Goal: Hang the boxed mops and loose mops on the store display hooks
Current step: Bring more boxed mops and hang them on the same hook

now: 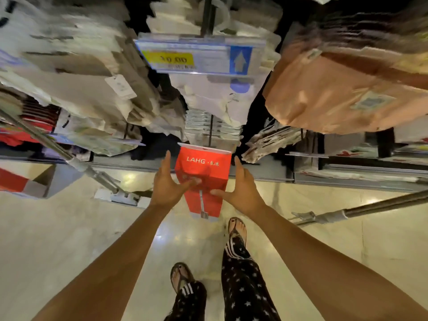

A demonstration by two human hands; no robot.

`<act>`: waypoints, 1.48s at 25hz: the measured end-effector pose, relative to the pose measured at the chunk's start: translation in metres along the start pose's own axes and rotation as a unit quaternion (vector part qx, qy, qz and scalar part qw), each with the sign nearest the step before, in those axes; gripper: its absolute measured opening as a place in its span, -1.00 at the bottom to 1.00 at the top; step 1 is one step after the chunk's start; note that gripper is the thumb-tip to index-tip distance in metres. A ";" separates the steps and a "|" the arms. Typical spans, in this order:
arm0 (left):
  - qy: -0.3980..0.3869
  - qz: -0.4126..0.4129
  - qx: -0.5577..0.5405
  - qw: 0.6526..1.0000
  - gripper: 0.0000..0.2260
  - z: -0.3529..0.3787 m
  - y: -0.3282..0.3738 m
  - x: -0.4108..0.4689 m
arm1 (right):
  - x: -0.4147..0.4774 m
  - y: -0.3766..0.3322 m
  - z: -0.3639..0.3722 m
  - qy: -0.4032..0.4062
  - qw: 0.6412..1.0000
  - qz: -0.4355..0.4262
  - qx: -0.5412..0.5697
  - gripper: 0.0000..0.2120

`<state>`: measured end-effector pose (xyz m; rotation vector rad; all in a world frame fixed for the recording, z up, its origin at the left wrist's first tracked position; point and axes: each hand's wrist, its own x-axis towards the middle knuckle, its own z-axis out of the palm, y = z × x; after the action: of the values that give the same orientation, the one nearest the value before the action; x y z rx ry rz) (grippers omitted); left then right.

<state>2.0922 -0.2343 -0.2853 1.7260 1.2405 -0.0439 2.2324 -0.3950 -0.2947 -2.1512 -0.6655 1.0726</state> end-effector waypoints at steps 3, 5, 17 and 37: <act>-0.045 0.010 -0.072 0.996 0.23 0.009 -0.012 0.030 | 0.025 0.019 0.012 0.002 0.997 0.012 0.074 0.21; -0.070 0.016 -0.109 0.991 0.27 0.011 -0.018 0.046 | 0.037 0.027 0.016 0.012 0.995 -0.002 0.103 0.24; -0.121 0.101 -0.136 0.978 0.16 0.000 -0.068 0.008 | 0.010 0.046 0.053 -0.009 0.990 -0.068 0.119 0.23; 0.354 0.069 -0.324 0.875 0.09 -0.176 -0.145 -0.301 | -0.159 -0.209 0.172 -0.186 0.886 -0.425 -0.006 0.06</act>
<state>1.7576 -0.3210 -0.1331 1.2337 1.4052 1.0613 1.9722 -0.3078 -0.1429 -1.3722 -1.5998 0.9511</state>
